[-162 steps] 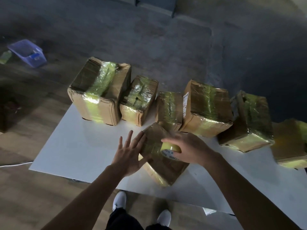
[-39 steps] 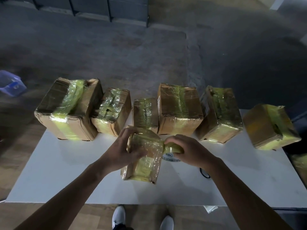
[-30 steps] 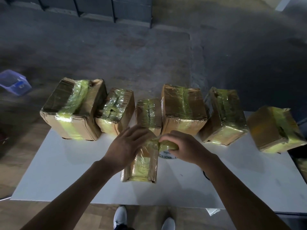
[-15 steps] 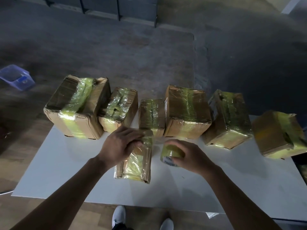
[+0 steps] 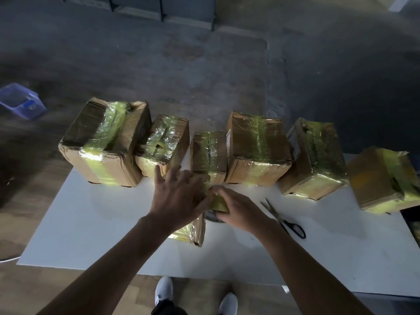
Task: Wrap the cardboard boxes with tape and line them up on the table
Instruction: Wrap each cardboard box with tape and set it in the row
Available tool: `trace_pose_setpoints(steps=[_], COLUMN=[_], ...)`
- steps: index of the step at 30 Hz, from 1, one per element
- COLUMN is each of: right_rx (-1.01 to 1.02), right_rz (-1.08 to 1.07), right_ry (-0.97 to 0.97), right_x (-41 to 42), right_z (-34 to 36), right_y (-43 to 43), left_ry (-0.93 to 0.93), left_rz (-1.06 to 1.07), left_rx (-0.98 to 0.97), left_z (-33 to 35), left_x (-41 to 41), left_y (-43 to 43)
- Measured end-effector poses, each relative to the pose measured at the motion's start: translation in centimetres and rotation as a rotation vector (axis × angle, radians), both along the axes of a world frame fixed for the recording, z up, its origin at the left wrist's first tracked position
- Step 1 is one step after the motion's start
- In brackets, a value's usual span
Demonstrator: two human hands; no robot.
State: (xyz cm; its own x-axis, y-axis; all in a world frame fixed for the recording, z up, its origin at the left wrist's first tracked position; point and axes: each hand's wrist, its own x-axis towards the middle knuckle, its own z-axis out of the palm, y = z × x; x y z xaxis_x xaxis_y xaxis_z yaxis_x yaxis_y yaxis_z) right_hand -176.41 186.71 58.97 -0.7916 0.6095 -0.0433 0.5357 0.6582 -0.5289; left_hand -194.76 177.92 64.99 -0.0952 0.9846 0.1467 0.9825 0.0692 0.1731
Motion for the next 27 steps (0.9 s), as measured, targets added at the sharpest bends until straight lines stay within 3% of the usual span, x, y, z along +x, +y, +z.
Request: trace_pose_setpoints(steps=[6,10,16,22,24,27], right_rx=[-0.059,-0.110,-0.287,-0.273,-0.288,-0.320], right_rz=[-0.042,-0.026,-0.163,-0.201,-0.227,-0.266], right_ry=[0.006,0.037,0.278,0.323,0.311,0.259], right_x=[-0.2,-0.2,1.2,1.6,1.9,2.3], right_z=[0.0,-0.2,-0.2,0.2,0.2,-0.3], right_y=[0.1,-0.2,-0.4,-0.4,0.1,0.3], left_ry=[0.040,0.057,-0.238,-0.397,-0.387,-0.212], left_rz=[0.154,0.140,0.204,0.157,0.141,0.093], left_rx=[-0.080,-0.169,-0.097,-0.260,-0.253,-0.159], left_z=[-0.3,-0.7,0.2,1.2,1.4,1.4], left_x=[1.5,1.1,-1.4,-3.1,-2.9,-1.8], left_y=[-0.5,-0.9,-0.6,1.3,1.8,2.4])
